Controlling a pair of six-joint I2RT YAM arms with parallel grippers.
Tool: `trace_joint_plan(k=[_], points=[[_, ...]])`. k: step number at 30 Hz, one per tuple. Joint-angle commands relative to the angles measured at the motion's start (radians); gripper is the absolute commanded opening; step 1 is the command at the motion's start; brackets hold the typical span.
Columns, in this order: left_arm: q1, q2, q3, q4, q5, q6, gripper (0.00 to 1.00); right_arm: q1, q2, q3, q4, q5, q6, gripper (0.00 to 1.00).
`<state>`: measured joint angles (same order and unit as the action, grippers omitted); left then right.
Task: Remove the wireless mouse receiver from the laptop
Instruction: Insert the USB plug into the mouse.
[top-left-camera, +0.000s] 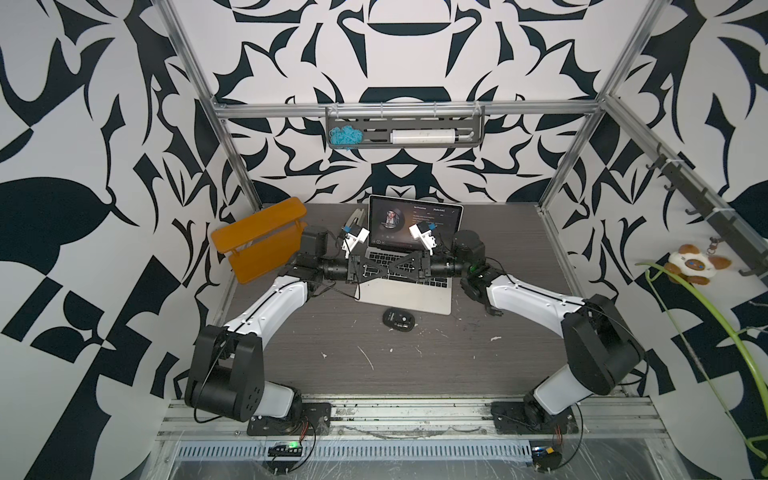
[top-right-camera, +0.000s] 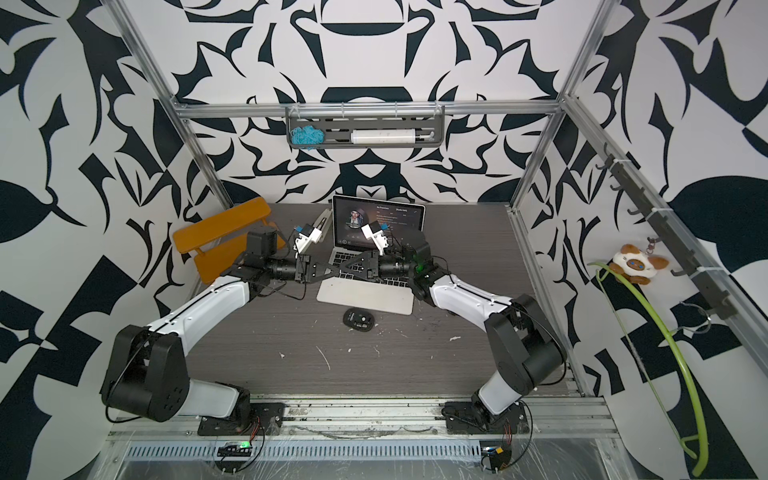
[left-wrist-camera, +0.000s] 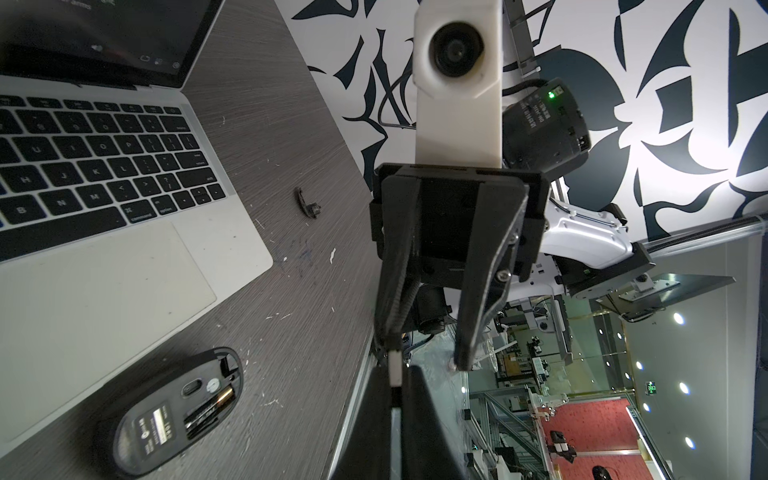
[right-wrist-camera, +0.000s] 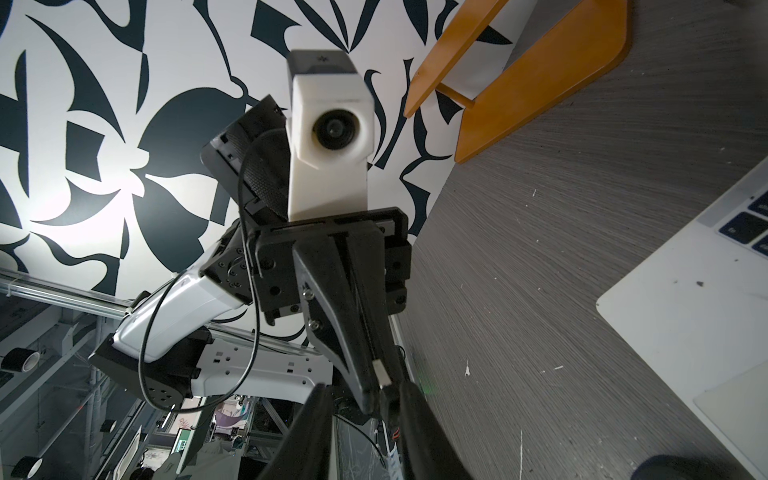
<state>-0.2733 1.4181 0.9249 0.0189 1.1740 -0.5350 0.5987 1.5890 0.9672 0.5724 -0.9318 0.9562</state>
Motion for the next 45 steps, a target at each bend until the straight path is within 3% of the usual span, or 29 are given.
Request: trace_joint_plan(k=[1,5,12,26,32,38,43,45], points=[[0.000,-0.022,0.003,-0.010,0.009,0.021,0.05,0.019,-0.038,-0.003,0.049,-0.018,0.003,0.32],[0.000,-0.020,0.000,-0.010,0.010,0.022,0.05,0.024,-0.034,-0.001,0.053,-0.022,0.003,0.29],[0.000,-0.019,-0.004,-0.010,0.012,0.024,0.05,0.032,-0.030,-0.001,0.059,-0.022,0.010,0.16],[0.000,-0.024,-0.015,-0.011,0.015,0.027,0.06,0.046,-0.008,-0.010,0.119,-0.026,0.053,0.15],[0.001,-0.026,-0.018,-0.017,0.016,0.027,0.08,0.052,0.003,-0.019,0.165,-0.024,0.086,0.00],[0.015,-0.030,-0.017,-0.049,0.003,0.041,0.36,0.050,-0.015,-0.038,0.135,0.008,0.060,0.00],[0.052,-0.061,-0.035,-0.073,-0.016,0.048,0.67,0.032,-0.038,-0.056,0.101,0.045,0.037,0.00],[0.064,-0.083,-0.043,-0.088,-0.033,0.057,0.75,0.020,-0.059,-0.060,0.055,0.065,0.004,0.00]])
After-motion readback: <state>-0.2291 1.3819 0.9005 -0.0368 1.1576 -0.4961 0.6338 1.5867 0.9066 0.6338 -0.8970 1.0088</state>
